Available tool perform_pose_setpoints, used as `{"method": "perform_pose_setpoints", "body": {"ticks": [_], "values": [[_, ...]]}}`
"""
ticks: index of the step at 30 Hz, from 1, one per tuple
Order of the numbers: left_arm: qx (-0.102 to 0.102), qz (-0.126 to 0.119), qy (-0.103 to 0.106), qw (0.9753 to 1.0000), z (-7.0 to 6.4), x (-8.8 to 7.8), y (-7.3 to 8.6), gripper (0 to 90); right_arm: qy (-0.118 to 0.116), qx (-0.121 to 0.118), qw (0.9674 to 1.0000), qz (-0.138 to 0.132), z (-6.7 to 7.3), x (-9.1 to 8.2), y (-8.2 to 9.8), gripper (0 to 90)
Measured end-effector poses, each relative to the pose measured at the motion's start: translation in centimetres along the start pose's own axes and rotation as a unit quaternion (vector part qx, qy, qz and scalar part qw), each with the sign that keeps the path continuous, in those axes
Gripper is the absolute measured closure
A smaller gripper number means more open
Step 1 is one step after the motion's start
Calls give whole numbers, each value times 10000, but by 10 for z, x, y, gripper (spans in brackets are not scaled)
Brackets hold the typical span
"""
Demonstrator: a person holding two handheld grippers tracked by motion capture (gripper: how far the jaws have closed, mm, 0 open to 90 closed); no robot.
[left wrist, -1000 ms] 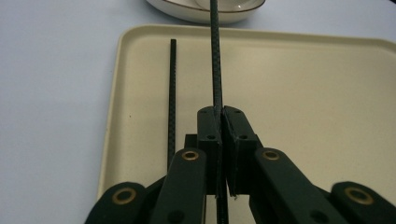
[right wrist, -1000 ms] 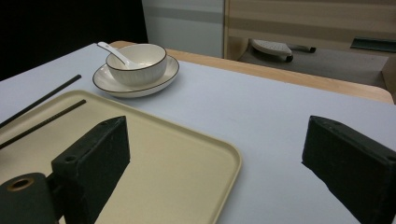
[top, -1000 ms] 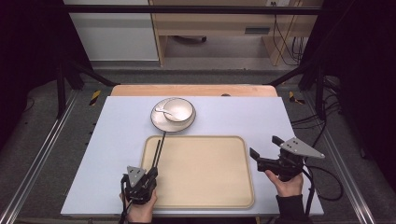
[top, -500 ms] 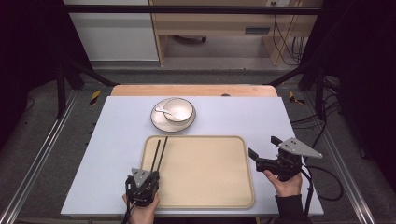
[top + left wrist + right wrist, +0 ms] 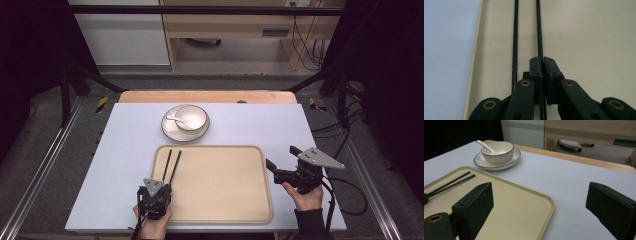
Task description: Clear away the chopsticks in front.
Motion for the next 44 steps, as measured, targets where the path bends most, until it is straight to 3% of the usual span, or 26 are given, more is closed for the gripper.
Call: {"method": "perform_pose_setpoints", "body": {"ticks": [3,8,13,17,19,22,25,30,33,35,37,40,44], "values": [[3,1,41,10000,0,-1,-1,841,-1,-12,10000,-12,0,0,0,78],[48,-197,193,9996,4,-9,-12,794,10,5,10000,-19,0,-1,0,78],[160,-547,576,9967,8,-19,-34,677,15,20,10000,-48,-1,-3,-1,78],[517,-832,721,9926,10,-26,-57,534,20,30,10000,-82,-1,-4,-1,77],[608,-989,934,9888,12,-31,-69,471,23,50,9999,-98,-2,-5,-2,77],[861,-1206,1031,9836,15,-37,-82,384,30,46,9999,-111,-3,-6,-2,77],[880,-1288,1318,9789,22,-40,-91,313,24,61,9999,-135,-3,-7,-2,76],[1043,-1379,1375,9753,44,-44,-92,214,23,95,9998,-166,-4,-9,-2,74],[996,-1427,1388,9749,60,-43,-83,163,-7,102,9998,-195,-7,-10,-1,74],[935,-1425,1322,9764,70,-40,-77,147,-22,83,9998,-196,-8,-11,-1,72],[873,-1285,1236,9801,80,-35,-73,139,0,75,9998,-171,-9,-11,0,72],[690,-1276,1170,9825,91,-34,-71,111,20,78,9998,-172,-10,-11,0,72],[644,-1321,1173,9822,98,-34,-70,98,28,82,9998,-179,-10,-12,0,70]]}}
Point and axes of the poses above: each handheld gripper's, and its own axes: x roughly forward along the jaws, y roughly out of its underside, z roughly to its left, the point moved 1 cm from there along x, roughly forward along the jaws, and after that the axes turned 8 degrees about -y, right-handed, at the moved point
